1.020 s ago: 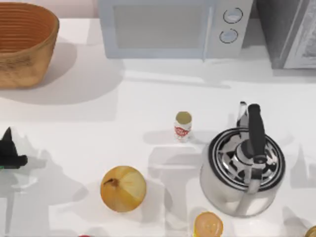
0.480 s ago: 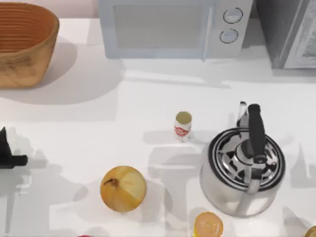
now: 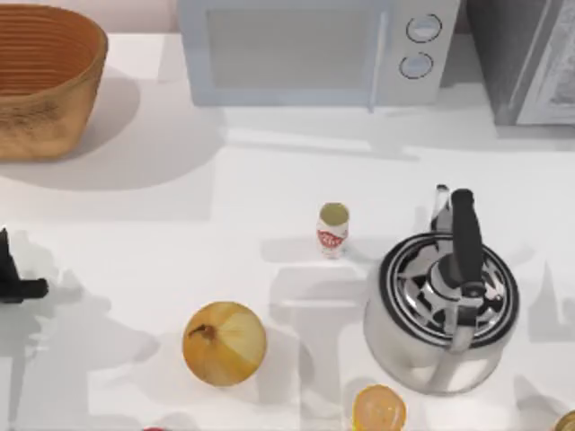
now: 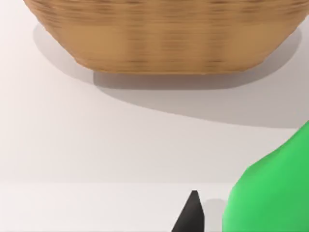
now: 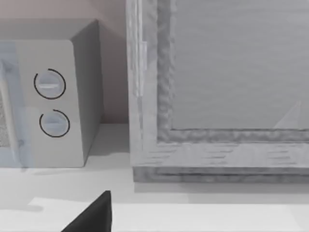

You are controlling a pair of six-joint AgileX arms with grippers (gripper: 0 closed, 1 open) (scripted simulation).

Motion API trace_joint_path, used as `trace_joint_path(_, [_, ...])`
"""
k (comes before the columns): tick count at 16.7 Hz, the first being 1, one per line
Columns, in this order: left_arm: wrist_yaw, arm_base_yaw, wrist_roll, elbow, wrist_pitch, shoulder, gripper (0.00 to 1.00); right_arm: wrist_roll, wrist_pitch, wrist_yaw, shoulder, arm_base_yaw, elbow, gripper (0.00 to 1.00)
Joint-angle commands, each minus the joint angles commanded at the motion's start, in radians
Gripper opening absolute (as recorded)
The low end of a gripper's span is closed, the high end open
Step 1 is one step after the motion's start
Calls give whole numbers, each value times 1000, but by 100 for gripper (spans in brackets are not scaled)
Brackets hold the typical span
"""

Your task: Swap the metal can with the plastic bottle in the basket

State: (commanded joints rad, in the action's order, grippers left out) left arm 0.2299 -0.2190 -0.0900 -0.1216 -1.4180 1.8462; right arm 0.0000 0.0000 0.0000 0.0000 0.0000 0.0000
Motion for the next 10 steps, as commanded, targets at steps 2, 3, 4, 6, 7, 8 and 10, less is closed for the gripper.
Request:
trace_joint_path(2, [-19, -34, -14, -53, 50, -29, 0, 0, 0, 0, 0, 0, 0, 100])
trace_joint_path(3, [-32, -56, -23, -94, 88, -52, 0, 0, 0, 0, 0, 0, 0, 100])
trace_joint_path(4, [-46, -80, -33, -145, 135, -79, 0, 0, 0, 0, 0, 0, 0, 100])
trace_joint_path(6, [-73, -124, -54, -269, 254, -138, 0, 0, 0, 0, 0, 0, 0, 100])
trace_joint_path(7, [-84, -141, -63, -341, 328, -164, 0, 0, 0, 0, 0, 0, 0, 100])
trace_joint_path(8, [-95, -152, -70, -416, 410, -186, 0, 0, 0, 0, 0, 0, 0, 100])
trace_joint_path(10, [-109, -159, -79, -569, 591, -216, 0, 0, 0, 0, 0, 0, 0, 100])
